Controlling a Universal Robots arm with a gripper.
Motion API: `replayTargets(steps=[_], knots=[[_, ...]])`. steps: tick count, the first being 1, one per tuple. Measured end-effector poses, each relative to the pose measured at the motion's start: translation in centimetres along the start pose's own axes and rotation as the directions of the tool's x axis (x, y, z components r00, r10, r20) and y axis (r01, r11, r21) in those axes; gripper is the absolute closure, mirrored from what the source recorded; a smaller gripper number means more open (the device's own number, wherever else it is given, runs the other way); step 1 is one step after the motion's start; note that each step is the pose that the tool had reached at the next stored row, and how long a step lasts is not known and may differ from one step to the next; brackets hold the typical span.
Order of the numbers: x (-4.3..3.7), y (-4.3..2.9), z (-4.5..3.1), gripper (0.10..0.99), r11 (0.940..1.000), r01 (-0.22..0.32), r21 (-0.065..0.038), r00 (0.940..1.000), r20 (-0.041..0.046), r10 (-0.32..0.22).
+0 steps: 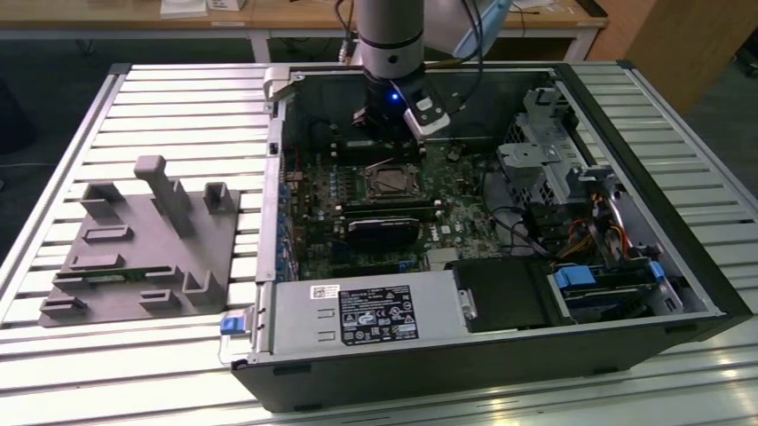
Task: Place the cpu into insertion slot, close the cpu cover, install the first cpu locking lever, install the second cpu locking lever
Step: 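Install the first cpu locking lever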
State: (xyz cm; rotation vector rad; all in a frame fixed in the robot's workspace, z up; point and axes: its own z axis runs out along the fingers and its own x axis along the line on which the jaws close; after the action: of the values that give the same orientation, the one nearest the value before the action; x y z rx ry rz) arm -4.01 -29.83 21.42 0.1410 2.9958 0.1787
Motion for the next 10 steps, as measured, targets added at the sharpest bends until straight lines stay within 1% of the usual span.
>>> replayTargets(steps=[5, 10], knots=[[0.45, 0.03, 0.27, 0.980, 0.9991, -0.041, 0.005, 0.9991, 0.0083, 0.041], [0.74, 0.08, 0.53, 0.980, 0.9959, -0.090, 0.011, 0.9959, 0.0153, 0.089]])
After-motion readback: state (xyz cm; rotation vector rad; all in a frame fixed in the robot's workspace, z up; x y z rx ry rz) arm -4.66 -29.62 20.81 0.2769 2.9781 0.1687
